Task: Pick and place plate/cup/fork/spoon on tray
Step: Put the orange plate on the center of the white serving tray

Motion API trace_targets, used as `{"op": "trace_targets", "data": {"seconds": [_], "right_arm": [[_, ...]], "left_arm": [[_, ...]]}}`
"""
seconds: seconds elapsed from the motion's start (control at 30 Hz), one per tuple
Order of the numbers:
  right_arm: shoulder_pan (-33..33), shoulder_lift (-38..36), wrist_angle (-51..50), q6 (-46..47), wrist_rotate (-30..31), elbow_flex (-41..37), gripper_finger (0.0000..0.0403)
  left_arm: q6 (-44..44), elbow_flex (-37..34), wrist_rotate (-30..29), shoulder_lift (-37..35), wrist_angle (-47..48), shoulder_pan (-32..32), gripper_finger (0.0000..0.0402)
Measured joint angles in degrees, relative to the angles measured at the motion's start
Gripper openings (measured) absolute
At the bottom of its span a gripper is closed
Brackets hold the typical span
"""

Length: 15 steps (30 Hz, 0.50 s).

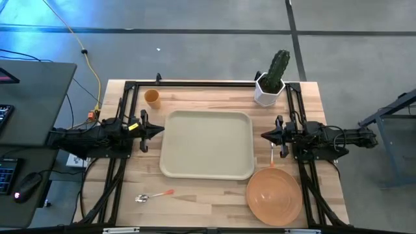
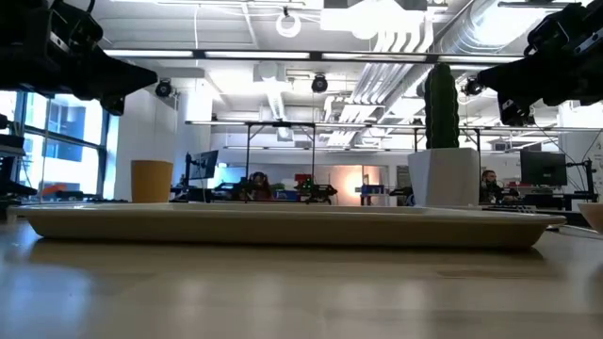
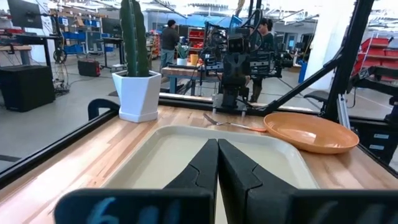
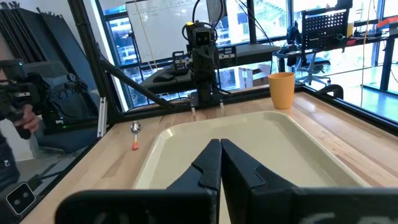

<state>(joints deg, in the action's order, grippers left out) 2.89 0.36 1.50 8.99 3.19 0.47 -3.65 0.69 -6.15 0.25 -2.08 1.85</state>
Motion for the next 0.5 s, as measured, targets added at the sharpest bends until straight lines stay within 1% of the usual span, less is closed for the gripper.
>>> {"op": "trace_targets", "data": {"seconds": [0.1, 0.23, 0.37, 0.5], "right_arm": [[0.00, 0.00, 0.00, 0.00, -0.01, -0.02, 0.0000], [0.00, -0.02, 0.00, 0.00, 0.00, 0.00, 0.0000], [-0.01, 0.00, 0.01, -0.47, 0.07, -0.02, 0.0000], [-0.26, -0.01, 0.50, -10.09, 2.89, -0.01, 0.0000]], "left_arm": [[-2.12, 0.00, 0.00, 0.00, -2.82, -0.02, 0.0000], [-9.17, 0.00, -0.31, 0.00, -7.16, -0.01, 0.0000], [-12.56, 0.00, -4.91, 0.00, -10.56, 0.00, 0.0000], [-18.74, 0.00, -6.71, 0.88, -14.08, 0.00, 0.0000]]}}
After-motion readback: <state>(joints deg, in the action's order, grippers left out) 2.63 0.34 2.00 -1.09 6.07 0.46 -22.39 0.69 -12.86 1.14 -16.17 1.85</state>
